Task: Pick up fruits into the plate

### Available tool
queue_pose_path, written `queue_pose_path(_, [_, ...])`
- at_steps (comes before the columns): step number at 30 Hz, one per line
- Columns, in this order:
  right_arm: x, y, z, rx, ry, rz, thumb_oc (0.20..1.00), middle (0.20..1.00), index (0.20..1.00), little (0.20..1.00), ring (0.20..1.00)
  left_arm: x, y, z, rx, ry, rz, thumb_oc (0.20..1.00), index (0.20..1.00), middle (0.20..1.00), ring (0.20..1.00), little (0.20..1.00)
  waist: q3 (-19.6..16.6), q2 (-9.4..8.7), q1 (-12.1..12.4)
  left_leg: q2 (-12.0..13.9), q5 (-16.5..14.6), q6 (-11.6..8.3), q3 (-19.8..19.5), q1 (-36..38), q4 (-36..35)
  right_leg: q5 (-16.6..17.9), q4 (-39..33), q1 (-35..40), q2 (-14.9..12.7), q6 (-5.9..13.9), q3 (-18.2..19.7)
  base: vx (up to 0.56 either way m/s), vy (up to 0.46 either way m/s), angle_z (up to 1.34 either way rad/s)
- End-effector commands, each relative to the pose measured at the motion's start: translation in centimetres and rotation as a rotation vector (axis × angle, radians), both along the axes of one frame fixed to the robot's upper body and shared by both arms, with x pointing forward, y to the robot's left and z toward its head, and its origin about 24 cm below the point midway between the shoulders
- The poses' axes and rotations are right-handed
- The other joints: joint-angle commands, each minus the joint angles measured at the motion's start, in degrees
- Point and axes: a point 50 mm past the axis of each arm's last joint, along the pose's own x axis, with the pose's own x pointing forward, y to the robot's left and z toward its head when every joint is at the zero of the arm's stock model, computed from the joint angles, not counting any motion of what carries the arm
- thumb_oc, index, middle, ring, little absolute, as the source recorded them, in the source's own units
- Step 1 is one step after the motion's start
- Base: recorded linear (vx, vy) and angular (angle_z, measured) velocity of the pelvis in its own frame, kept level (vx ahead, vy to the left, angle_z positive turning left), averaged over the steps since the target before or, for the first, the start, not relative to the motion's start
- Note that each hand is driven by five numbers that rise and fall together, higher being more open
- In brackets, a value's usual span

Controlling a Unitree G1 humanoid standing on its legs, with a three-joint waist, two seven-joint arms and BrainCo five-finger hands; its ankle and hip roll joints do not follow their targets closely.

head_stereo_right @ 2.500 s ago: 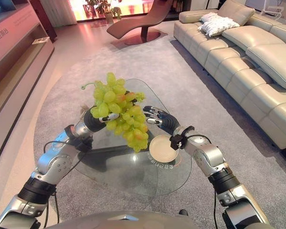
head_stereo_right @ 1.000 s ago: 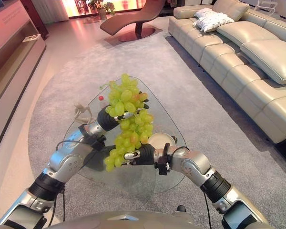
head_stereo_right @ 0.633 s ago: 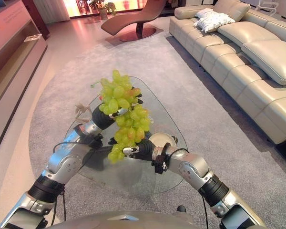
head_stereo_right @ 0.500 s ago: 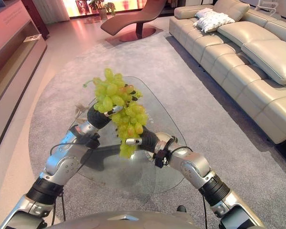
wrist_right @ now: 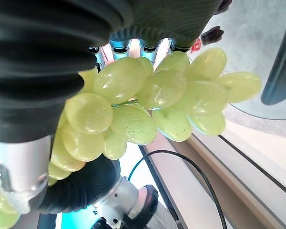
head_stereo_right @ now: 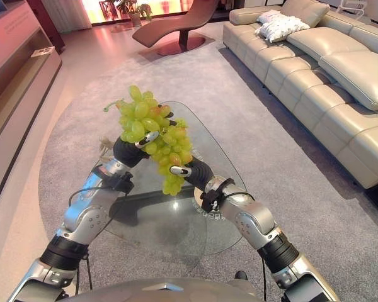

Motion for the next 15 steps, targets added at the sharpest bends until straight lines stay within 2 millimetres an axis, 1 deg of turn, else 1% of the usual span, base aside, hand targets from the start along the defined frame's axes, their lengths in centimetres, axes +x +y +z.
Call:
queue_pose_path(1, [-0.6, 3.3, 6.0, 0.247, -0.172, 0.096, 1.0, 1.0, 1.0, 1.0, 1.0, 0.5, -1.3, 3.3, -0.014, -0.178, -0.014, 0.2, 0.2, 0.2, 0.2, 0.2, -0.23, -1.66, -0.34, -0.73, -3.77, 1.64, 0.14, -1.07, 2.76, -3.68, 4.09, 1.97, -3.63, 0.93, -4.57, 0.0, 0.0, 0.0])
queue_pose_path(4, [-0.8, 4.1, 6.3, 0.275, -0.135, 0.126, 1.0, 1.0, 1.0, 1.0, 1.0, 0.6, -1.9, 3.3, -0.023, -0.173, -0.009, 0.2, 0.2, 0.2, 0.2, 0.2, -0.15, -1.82, -0.37, -0.65, -3.81, 1.73, 0.17, -0.92, 2.7, -4.05, 4.32, 2.07, -3.34, 0.77, -4.39, 0.0, 0.0, 0.0])
queue_pose_path(11, [-1.2, 5.3, 7.1, 0.332, -0.116, 0.158, 1.0, 1.0, 1.0, 1.0, 1.0, 0.9, -3.0, 2.9, -0.026, -0.148, -0.009, 0.2, 0.2, 0.2, 0.2, 0.2, -0.25, -2.17, -0.24, -0.38, -3.79, 1.78, 0.44, -0.52, 2.55, -4.09, 4.31, 2.28, -3.17, 0.67, -4.57, 0.0, -0.009, 0.0])
queue_pose_path(13, [-1.2, 5.4, 7.5, 0.351, -0.119, 0.143, 0.777, 0.777, 0.777, 0.777, 0.777, 0.9, -3.3, 2.7, -0.028, -0.137, -0.015, 0.2, 0.2, 0.2, 0.2, 0.2, -0.25, -2.19, -0.19, -0.33, -3.78, 1.76, 0.49, -0.42, 2.52, -4.03, 4.23, 2.38, -3.16, 0.69, -4.61, 0.0, 0.0, 0.0])
queue_pose_path(14, [-1.1, 5.5, 7.7, 0.365, -0.122, 0.127, 0.2, 0.2, 0.2, 0.2, 0.2, 0.9, -3.5, 2.6, -0.027, -0.133, -0.017, 0.2, 0.2, 0.2, 0.2, 0.2, -0.22, -2.2, -0.18, -0.29, -3.76, 1.75, 0.5, -0.43, 2.53, -3.98, 4.17, 2.39, -3.16, 0.71, -4.6, 0.0, 0.0, 0.0])
queue_pose_path(15, [-1.0, 5.6, 8.0, 0.384, -0.126, 0.109, 0.2, 0.2, 0.2, 0.2, 0.2, 0.9, -3.8, 2.5, -0.03, -0.125, -0.024, 0.2, 0.2, 0.2, 0.2, 0.2, -0.26, -2.18, -0.21, -0.26, -3.75, 1.72, 0.55, -0.39, 2.51, -3.88, 4.08, 2.41, -3.2, 0.77, -4.61, 0.0, -0.013, -0.03])
